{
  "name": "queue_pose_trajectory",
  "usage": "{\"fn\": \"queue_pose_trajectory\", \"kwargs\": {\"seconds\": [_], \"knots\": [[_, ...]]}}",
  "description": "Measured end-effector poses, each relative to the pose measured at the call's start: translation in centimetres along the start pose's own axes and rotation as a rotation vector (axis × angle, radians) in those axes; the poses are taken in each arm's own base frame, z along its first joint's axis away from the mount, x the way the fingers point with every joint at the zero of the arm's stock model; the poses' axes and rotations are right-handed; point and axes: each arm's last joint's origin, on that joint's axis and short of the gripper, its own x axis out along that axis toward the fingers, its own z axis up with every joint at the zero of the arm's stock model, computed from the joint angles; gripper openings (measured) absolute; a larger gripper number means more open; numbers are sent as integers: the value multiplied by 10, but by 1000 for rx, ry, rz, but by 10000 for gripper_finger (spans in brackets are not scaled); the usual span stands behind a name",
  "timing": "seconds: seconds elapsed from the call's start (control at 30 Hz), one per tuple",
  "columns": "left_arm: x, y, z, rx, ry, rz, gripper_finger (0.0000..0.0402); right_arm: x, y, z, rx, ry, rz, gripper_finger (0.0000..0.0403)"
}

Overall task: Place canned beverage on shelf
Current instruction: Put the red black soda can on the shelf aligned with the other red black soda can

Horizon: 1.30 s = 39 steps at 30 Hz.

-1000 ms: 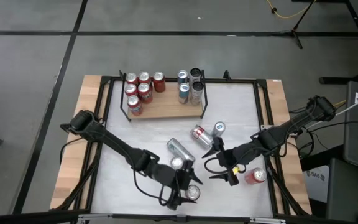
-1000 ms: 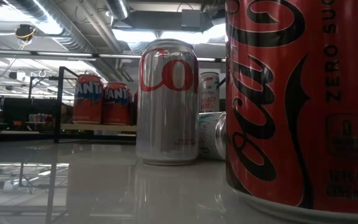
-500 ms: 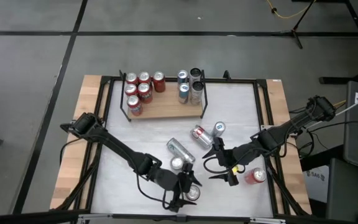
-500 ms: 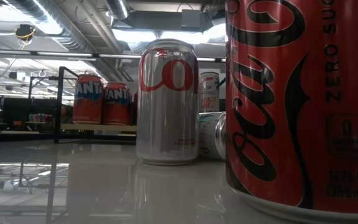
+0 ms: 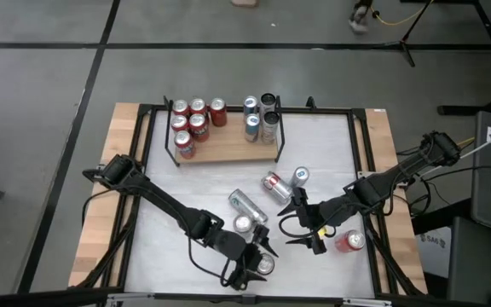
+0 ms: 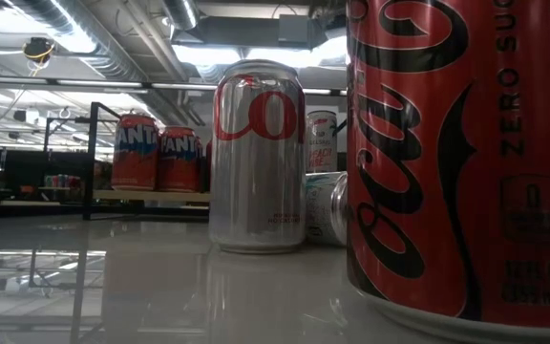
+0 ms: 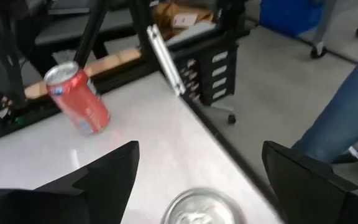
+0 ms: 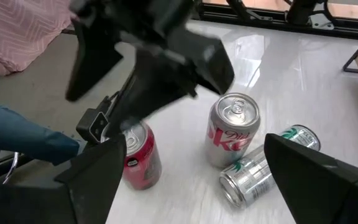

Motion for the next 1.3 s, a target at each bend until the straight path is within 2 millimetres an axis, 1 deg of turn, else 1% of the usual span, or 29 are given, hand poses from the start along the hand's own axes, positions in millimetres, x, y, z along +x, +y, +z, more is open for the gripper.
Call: {"fn": "queue_pose_trajectory", "kwargs": {"seconds": [0.2, 0.33, 0.6, 0.83, 1.3], "knots": [[11, 2, -17, 9, 79, -6, 334, 0, 0, 0, 0, 0, -2, 372], [16, 2, -23, 9, 95, -20, 334, 0, 0, 0, 0, 1, -2, 372], [21, 0, -30, 5, 120, -41, 334, 0, 0, -1, -1, 6, -3, 372], [26, 3, -38, -21, 152, -40, 334, 0, 0, -1, -1, 7, -3, 372], [24, 1, -47, -14, 239, -72, 334, 0, 0, -1, -2, 8, -3, 372]]}}
